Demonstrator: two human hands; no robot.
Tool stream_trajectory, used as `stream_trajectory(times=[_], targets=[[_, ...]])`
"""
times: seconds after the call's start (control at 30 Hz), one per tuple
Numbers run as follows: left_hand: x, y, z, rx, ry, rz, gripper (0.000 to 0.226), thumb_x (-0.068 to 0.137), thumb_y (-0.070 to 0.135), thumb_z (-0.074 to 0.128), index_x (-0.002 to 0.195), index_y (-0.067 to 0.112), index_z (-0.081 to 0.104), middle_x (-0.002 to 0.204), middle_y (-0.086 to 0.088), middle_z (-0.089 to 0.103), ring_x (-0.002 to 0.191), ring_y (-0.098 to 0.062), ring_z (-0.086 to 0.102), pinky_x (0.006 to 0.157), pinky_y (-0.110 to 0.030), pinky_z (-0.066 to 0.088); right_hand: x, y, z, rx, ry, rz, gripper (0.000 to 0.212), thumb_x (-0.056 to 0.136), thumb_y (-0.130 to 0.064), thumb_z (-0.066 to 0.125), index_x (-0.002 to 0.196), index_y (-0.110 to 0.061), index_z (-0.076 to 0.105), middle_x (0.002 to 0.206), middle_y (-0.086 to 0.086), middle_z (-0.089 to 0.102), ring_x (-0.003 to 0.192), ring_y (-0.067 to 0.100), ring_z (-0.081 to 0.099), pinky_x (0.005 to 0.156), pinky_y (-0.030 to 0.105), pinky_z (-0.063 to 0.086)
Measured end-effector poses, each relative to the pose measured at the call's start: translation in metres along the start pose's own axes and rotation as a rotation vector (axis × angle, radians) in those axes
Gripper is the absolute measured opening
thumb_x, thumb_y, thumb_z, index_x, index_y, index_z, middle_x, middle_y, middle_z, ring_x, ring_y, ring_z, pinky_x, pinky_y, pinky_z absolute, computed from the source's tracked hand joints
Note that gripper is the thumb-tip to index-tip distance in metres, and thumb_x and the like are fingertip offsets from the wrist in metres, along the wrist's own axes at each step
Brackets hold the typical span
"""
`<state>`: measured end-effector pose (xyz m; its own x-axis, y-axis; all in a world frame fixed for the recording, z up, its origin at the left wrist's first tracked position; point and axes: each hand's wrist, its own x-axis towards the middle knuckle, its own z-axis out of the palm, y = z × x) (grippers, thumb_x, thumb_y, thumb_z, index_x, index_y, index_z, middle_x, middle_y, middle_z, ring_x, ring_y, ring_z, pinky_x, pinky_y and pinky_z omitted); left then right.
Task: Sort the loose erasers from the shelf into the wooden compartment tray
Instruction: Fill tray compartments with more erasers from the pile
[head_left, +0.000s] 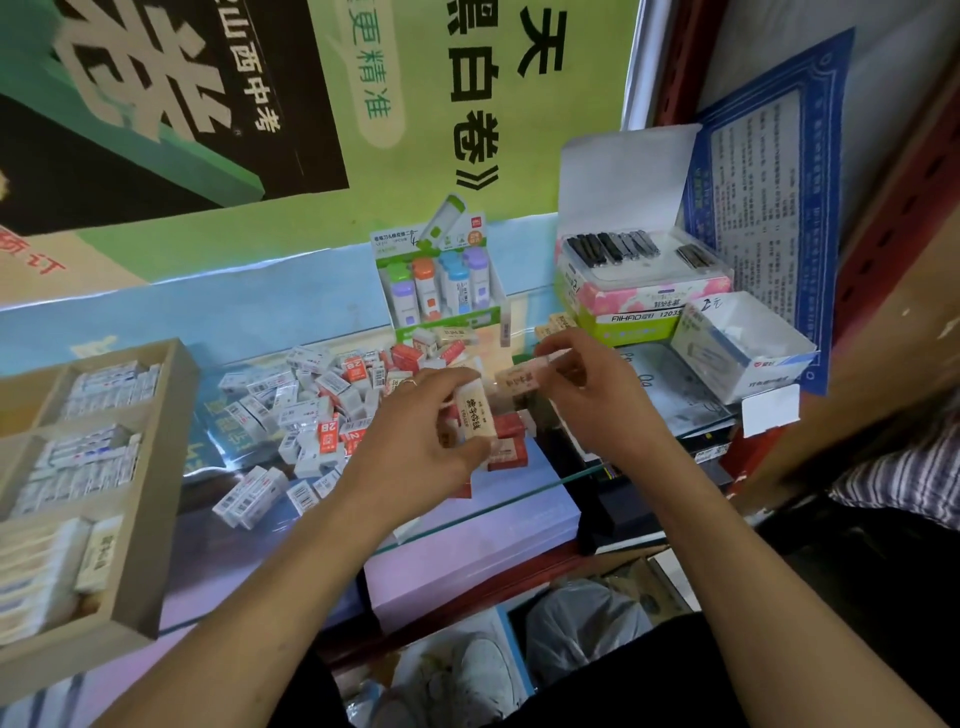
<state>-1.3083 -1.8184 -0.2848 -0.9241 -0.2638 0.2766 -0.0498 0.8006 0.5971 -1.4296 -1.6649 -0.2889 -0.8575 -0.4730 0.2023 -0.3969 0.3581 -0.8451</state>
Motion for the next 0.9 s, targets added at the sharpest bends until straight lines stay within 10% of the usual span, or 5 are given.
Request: stream_trajectory(times=[0.17,0.4,0.9], targets=[[-0.016,0.001,-0.02,-0.216,0.149,-0.101,0.061,0.071,0.014,0.083,0.116,0.046,0.057,0.085,0.016,0.056,0.065,0.002,0.053,0.06,-0.008,0.039,-0.015,-0.026,0.004,0.359,-0.102,0.05,0.018,0.099,-0.012,0.051,0.109,-0.021,0.063,0.094,0.017,0.061,0.07,0.026,0.072,0.061,0.043,0.06],[-0.05,-0.02,-0.062,-0.317,0.283,-0.246,0.057,0.071,0.021,0.085,0.11,0.049,0.055,0.094,0.017,0.065,0.075,-0.007,0.061,0.075,-0.026,0.052,-0.026,-0.072,0.044,0.425,-0.276,0.018,0.016,0.097,-0.008,0.053,0.106,-0.016,0.063,0.088,0.011,0.062,0.074,0.028,0.072,0.068,0.035,0.06],[-0.147,-0.1,-0.175,0.152,0.175,-0.363,0.048,0.07,0.024,0.085,0.114,0.028,0.066,0.103,0.016,0.062,0.09,0.004,0.056,0.076,-0.003,0.036,-0.045,-0.145,0.159,0.293,-0.523,-0.042,0.013,0.094,-0.011,0.056,0.1,-0.015,0.066,0.089,0.004,0.071,0.071,0.016,0.071,0.064,0.027,0.058]])
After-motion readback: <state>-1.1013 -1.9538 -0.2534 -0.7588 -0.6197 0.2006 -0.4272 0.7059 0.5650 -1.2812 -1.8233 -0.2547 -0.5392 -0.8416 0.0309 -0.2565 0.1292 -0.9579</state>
